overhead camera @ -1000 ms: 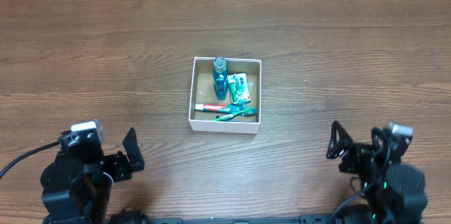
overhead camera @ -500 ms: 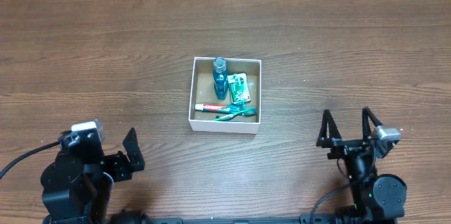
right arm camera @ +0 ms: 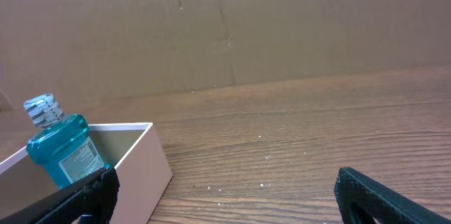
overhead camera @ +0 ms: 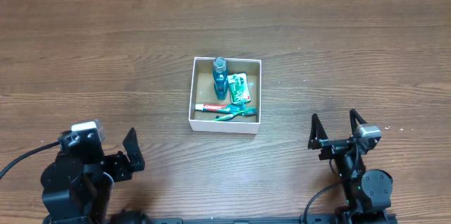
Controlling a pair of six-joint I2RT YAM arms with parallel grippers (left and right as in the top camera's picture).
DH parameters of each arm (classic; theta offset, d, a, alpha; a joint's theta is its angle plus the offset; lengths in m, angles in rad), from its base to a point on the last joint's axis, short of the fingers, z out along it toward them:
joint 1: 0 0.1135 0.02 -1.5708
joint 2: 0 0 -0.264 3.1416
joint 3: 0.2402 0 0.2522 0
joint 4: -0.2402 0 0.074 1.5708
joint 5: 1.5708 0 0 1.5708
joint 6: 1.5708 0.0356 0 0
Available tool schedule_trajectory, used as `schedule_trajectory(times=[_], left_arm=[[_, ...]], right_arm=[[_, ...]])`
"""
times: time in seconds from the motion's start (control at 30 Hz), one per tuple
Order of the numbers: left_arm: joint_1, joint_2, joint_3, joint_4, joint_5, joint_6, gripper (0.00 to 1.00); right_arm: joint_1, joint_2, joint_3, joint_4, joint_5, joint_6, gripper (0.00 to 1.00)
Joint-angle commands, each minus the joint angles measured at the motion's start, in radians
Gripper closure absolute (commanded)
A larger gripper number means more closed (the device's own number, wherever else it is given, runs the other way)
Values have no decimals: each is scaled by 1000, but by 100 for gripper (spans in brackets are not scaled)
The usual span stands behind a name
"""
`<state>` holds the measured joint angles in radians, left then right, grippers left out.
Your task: Pack container
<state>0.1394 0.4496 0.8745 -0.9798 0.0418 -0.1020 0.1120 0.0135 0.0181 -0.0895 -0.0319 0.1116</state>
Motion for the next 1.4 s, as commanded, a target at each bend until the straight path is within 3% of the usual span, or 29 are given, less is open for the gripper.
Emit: schedule_trajectory(times=[0.0, 0.77, 0.9, 1.07, 1.13, 1.37], left_arm=[[2, -7, -6, 3, 10, -10, 0], [-2, -12, -8, -39, 3, -6, 0], [-39, -56, -103, -11, 19, -6, 0], [-95, -226, -375, 246, 31, -6, 0], [-124, -334, -532, 438, 34, -1, 0], [-154, -431, -775, 859, 34, 82, 0]], right_arm=[[-1, -11, -10, 9, -14, -8, 0], [-1, -11, -10, 9, -14, -8, 0], [-1, -11, -10, 9, -14, -8, 0], [-1, -11, -10, 9, -14, -8, 0], [-1, -11, -10, 9, -14, -8, 0], [-1, -11, -10, 9, -14, -8, 0]])
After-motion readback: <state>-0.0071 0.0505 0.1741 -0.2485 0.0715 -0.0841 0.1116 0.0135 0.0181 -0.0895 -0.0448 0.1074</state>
